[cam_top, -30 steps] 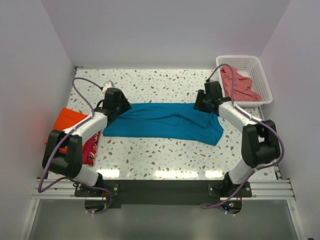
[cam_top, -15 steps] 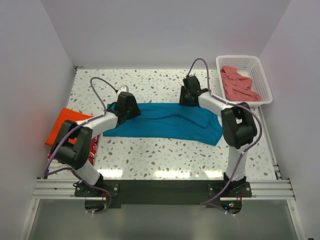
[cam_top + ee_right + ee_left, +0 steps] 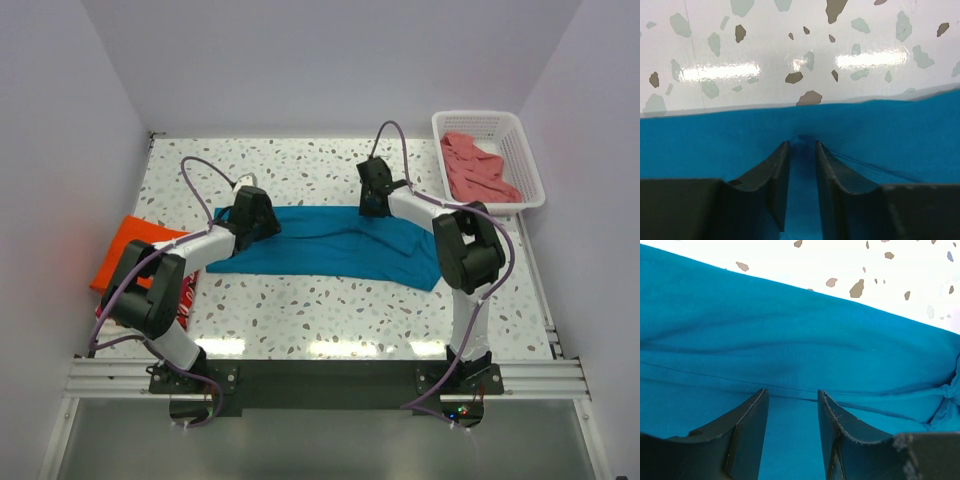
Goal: Fold and stack the t-shirts
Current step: Fold the tshirt
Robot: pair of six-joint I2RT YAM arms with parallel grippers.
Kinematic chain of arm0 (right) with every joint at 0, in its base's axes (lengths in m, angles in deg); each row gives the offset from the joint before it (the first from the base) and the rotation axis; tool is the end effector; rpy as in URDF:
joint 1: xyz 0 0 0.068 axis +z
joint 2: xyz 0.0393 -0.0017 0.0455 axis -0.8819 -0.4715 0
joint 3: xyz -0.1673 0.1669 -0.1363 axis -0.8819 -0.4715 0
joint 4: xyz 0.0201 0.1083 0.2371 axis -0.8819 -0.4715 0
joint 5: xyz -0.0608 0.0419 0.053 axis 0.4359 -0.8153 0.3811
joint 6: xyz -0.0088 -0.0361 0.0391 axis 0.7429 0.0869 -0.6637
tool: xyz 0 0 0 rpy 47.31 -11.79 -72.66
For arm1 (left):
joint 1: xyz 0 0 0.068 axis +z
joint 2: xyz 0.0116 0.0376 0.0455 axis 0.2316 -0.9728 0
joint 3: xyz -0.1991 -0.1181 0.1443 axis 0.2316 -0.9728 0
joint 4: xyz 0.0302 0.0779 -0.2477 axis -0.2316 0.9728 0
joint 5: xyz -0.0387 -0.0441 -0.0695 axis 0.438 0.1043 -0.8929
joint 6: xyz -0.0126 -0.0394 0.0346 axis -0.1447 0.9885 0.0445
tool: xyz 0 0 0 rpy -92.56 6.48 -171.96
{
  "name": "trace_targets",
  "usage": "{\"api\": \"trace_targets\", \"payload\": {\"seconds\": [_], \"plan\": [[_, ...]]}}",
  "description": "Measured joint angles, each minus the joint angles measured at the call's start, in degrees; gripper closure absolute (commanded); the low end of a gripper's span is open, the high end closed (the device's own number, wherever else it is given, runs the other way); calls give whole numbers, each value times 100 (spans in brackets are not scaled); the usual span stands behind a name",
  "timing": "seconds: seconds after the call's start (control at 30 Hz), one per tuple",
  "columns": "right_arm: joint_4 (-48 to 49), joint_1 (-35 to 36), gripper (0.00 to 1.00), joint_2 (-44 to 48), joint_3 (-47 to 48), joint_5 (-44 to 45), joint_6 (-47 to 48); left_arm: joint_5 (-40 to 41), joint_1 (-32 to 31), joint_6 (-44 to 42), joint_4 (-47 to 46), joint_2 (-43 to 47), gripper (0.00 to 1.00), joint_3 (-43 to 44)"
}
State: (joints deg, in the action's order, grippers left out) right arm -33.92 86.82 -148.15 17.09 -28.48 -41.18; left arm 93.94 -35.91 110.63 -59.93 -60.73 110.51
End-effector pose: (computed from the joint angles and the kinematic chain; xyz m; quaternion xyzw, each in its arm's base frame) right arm 0.4041 0.1774 0.1717 0.0555 0.9377 0.0216 0.3423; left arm 0.3132 -0.1235 0.1780 -0.1780 0.8988 -0.1409 0.3750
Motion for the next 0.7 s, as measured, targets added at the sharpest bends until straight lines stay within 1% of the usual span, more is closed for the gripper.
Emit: {"api": "trace_targets", "payload": {"seconds": [0.03,0.07,0.13,0.17,0.2,0.27,0.37,0.4,0.43,0.47,0.57,0.63,0.7], "plan": [[2,13,76,0,0,15,-13,2,0,0,0,0,52,0],[9,17,83,0,0,31,-20,0,0,0,-2,0,52,0],[13,20,89,0,0,39,-48,2,0,0,-2,0,52,0],[13,20,95,0,0,42,-57,2,0,0,-2,0,52,0],[13,20,97,0,-2,39,-57,2,0,0,-2,2,52,0],[13,20,100,0,-2,42,-72,2,0,0,-4,0,52,0],[22,24,100,2,-15,42,-79,2,0,0,-11,0,53,-2],[22,24,97,2,-17,39,-79,2,0,0,-20,0,53,-9],[22,26,86,2,-17,39,-81,2,0,0,-52,0,53,-42],[26,28,78,4,-17,39,-101,2,0,2,-57,0,53,-55],[31,42,69,4,-17,44,-107,2,0,2,-74,0,53,-96],[39,59,66,4,-17,46,-107,2,0,2,-81,2,53,-96],[39,90,66,4,-17,52,-107,2,-2,2,-90,0,53,-96]]}}
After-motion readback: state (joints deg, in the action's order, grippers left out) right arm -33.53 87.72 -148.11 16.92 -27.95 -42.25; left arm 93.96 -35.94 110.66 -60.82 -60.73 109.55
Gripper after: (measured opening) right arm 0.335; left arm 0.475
